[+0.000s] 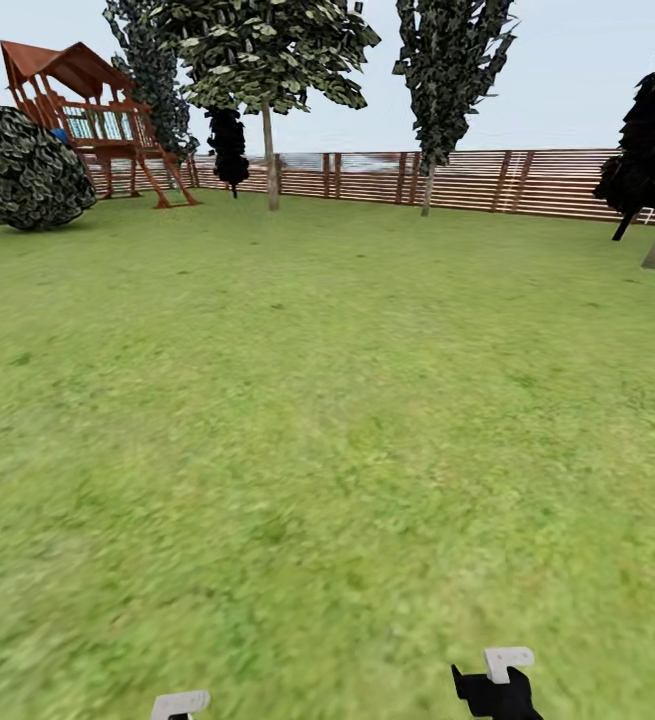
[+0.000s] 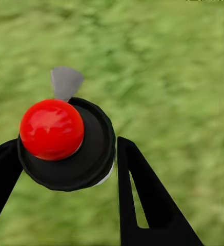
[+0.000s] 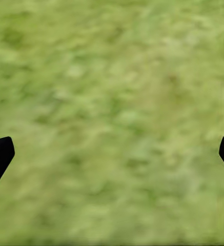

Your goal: In the garden, pick up the pesticide atomizer on the floor and spray pesticide onto both trees until each tree trunk is fully covered.

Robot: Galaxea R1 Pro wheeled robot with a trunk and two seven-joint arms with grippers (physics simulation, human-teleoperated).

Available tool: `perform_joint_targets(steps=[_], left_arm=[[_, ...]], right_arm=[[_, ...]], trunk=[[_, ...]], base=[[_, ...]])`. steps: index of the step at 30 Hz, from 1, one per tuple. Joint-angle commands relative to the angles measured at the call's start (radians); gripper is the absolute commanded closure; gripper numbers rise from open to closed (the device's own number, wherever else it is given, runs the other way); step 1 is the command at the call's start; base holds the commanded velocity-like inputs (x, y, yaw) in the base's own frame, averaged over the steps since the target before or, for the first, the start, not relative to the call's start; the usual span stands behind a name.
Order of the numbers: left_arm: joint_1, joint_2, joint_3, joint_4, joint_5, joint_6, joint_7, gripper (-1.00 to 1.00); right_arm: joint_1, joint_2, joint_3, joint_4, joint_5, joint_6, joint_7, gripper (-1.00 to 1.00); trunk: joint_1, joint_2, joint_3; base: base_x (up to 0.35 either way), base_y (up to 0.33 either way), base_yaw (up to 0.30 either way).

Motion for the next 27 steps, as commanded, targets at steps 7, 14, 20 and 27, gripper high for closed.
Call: perform_joint_targets(steps=[7,14,20,27], left_arm=[[-0.001,0.001,0.002,-0.002,0.004,0.003,0.0,1.0],[-0.004,-0.004,0.005,-0.061,0.005,0.009,0.001,1.0],[-0.003,-0.004,0.002,-0.064,0.071,0.004,0.001,1.0],[-0.003,-0.003,-0.001,-0.064,0.083,0.002,0.0,1.0]], right_arm=[[0.0,0.0,0.0,0.0,0.0,0.0,0.0,-1.0],[0.0,0.0,0.001,0.001,0.001,0.0,0.0,-1.0],[0.0,-0.001,0.001,0.0,0.007,-0.001,0.0,-1.0],[0.0,-0.002,0.003,-0.001,0.01,-0.002,-0.002,-1.0]], trunk=[[0.0,0.0,0.0],[0.0,0.0,0.0],[0.0,0.0,0.0],[0.0,0.0,0.0]], base=[[0.065,0.012,-0.01],[0.322,0.023,0.0],[0.338,0.0,0.0],[0.338,-0.057,0.0]])
